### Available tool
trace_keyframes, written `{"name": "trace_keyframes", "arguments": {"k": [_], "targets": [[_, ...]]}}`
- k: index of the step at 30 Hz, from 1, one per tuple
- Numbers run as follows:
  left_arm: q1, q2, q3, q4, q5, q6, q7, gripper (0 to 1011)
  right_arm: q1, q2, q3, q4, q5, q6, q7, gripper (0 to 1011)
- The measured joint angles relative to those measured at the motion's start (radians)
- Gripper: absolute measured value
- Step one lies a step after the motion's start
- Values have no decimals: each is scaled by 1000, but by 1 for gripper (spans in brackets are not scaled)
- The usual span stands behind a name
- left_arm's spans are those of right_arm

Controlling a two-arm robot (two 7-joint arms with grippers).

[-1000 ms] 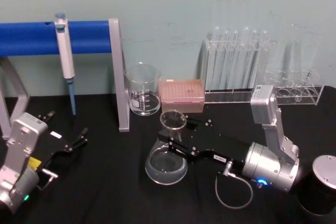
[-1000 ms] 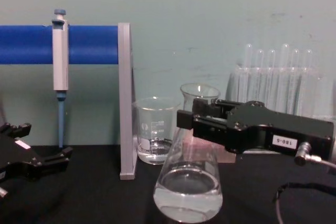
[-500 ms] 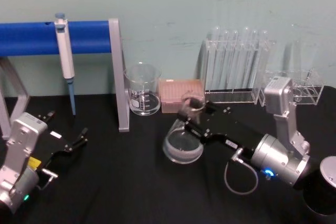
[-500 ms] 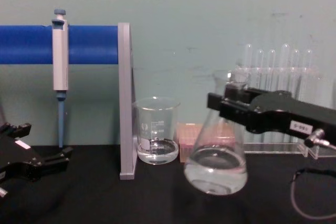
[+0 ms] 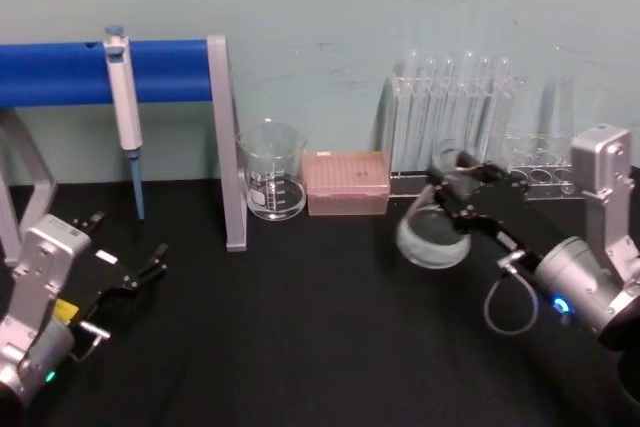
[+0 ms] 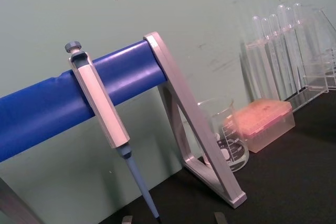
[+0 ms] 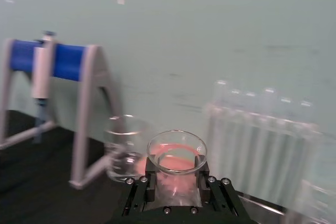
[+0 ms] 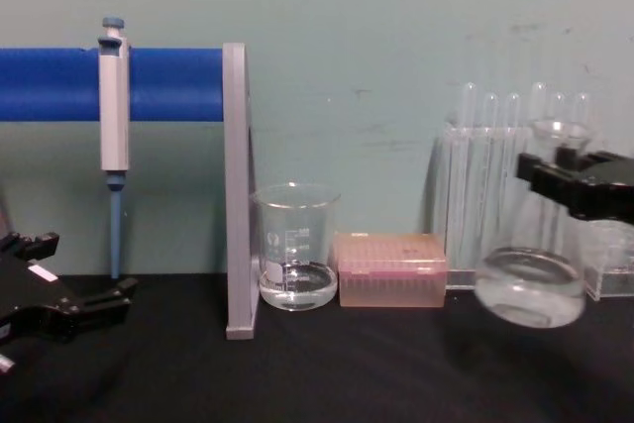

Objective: Grasp the erlenmeyer flask with one hand, shake it three times, then place it back.

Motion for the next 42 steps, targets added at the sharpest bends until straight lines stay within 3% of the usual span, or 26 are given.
{"name": "trace_keyframes", "arguments": {"k": [9, 20, 30, 42], "targets": [[0, 0, 0, 0, 0, 0, 0, 1001, -19, -8, 60, -3, -41, 24, -84, 450], [0, 0, 0, 0, 0, 0, 0, 1001, -26, -25, 82, -6, -71, 35, -87, 450], [0, 0, 0, 0, 0, 0, 0, 1001, -14, -46, 66, 1, -82, 40, -12, 450], [0, 0, 0, 0, 0, 0, 0, 1001, 7, -66, 5, 4, -72, 41, 121, 450]]}}
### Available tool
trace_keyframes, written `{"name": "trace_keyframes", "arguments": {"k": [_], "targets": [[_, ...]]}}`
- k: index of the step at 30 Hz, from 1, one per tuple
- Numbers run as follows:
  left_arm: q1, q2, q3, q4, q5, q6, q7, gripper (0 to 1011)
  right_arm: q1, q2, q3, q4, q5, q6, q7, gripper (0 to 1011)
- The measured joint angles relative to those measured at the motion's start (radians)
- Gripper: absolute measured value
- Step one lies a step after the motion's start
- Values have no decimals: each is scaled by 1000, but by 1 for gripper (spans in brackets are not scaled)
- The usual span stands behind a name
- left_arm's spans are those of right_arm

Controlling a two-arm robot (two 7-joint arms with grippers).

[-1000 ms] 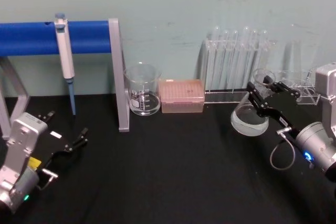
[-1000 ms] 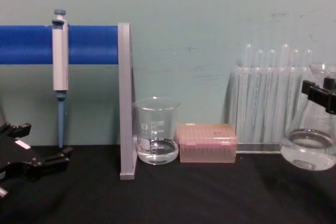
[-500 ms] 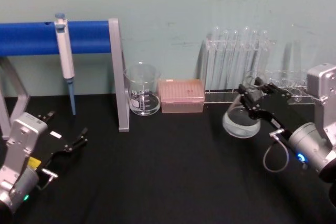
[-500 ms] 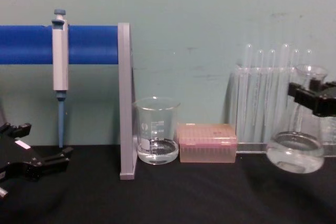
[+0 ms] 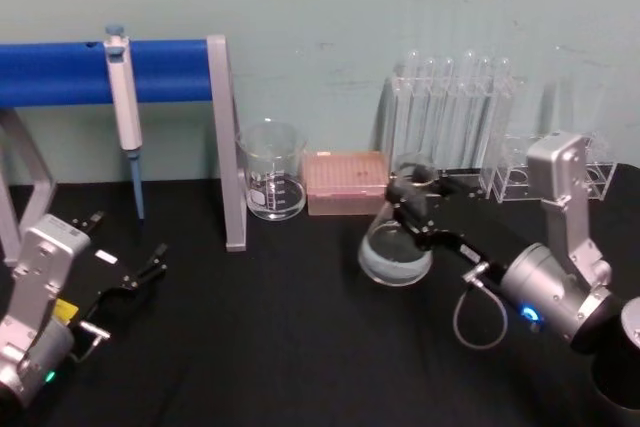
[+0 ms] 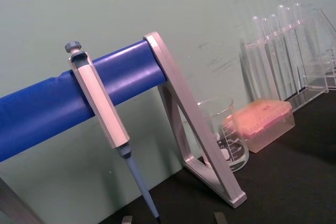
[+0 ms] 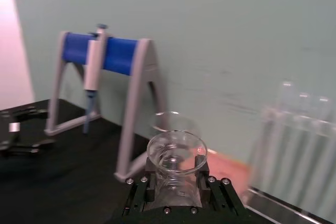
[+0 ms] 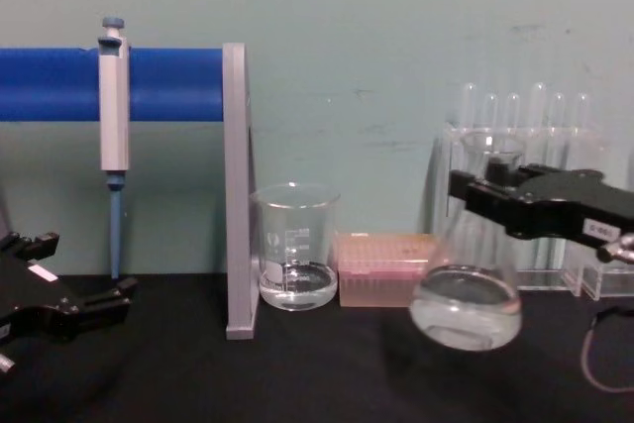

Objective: Grasp the erlenmeyer flask with one hand, shake it three times, then place it back.

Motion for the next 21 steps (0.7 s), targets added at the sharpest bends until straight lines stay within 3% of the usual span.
{"name": "trace_keyframes", "arguments": {"k": [13, 21], "targets": [[0, 0, 0, 0, 0, 0, 0, 1001, 26, 18, -92, -4, 48, -23, 136, 450], [0, 0, 0, 0, 0, 0, 0, 1001, 41, 30, -128, 0, 71, -35, 178, 450]]}}
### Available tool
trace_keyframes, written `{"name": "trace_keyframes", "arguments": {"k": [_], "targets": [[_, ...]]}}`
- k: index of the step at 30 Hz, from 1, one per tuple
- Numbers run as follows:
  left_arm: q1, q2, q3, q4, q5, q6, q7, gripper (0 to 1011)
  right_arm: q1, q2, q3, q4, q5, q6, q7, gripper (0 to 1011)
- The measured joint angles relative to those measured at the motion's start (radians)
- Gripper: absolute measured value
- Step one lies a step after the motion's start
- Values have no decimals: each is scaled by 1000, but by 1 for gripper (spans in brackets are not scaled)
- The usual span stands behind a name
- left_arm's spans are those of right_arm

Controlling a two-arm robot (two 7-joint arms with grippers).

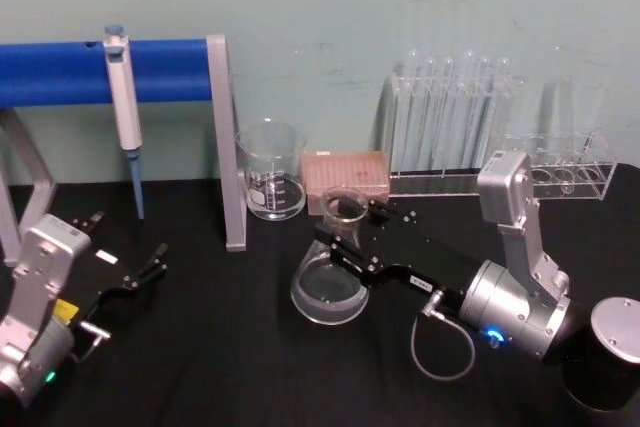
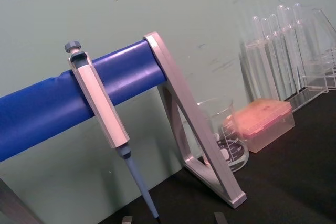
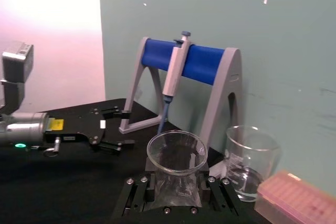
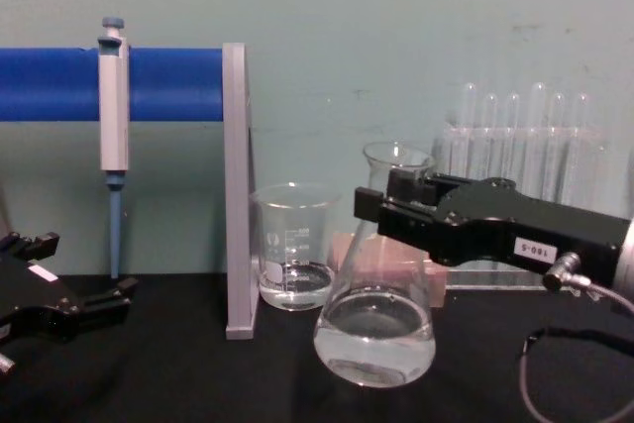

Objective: Grasp the erlenmeyer flask with one hand, shake it three times, then place it back.

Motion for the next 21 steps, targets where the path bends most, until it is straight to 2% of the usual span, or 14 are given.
{"name": "trace_keyframes", "arguments": {"k": [12, 21], "targets": [[0, 0, 0, 0, 0, 0, 0, 1001, 11, 15, -29, 1, 22, -5, 1, 449], [0, 0, 0, 0, 0, 0, 0, 1001, 10, 16, -14, 5, 22, -10, -52, 450]]}}
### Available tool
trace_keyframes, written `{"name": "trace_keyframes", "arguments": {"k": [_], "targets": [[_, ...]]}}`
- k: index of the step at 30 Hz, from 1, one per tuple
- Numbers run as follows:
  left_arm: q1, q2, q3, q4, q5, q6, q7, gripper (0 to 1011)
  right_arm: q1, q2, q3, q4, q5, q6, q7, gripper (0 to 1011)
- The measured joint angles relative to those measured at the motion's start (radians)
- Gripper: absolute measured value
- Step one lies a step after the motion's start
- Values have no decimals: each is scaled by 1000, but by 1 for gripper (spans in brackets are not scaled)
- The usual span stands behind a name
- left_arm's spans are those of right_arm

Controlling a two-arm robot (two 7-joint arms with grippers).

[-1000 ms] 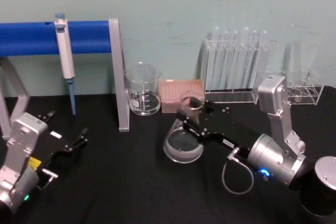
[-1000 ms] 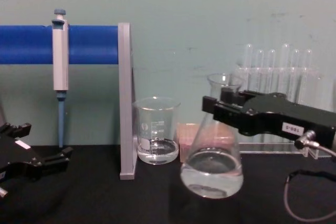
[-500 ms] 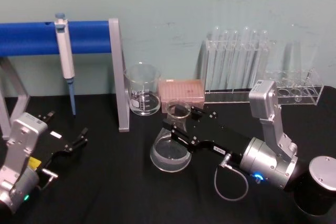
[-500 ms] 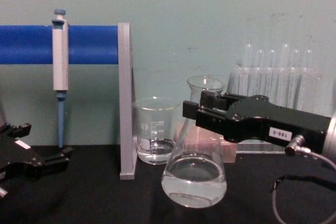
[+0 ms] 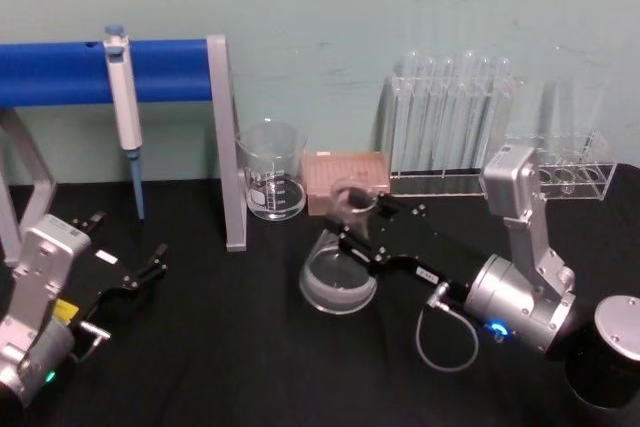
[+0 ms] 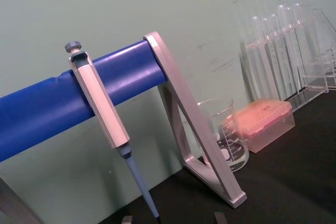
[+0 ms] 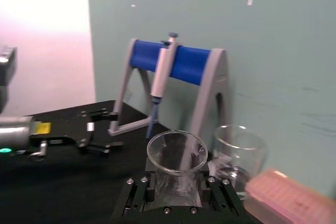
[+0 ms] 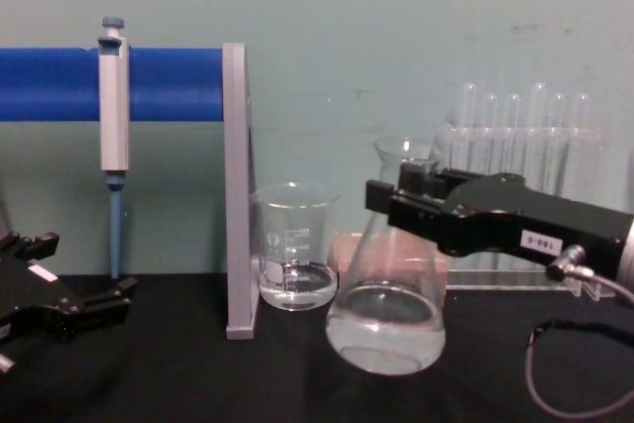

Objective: Grasp the erlenmeyer flask with one hand, shake it three times, then place it back.

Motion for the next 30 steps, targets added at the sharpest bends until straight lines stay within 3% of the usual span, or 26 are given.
{"name": "trace_keyframes", "arguments": {"k": [8, 30], "targets": [[0, 0, 0, 0, 0, 0, 0, 1001, -8, -1, 42, 5, -11, 0, -63, 450], [0, 0, 0, 0, 0, 0, 0, 1001, -48, 5, 205, 18, -86, 24, -229, 450]]}}
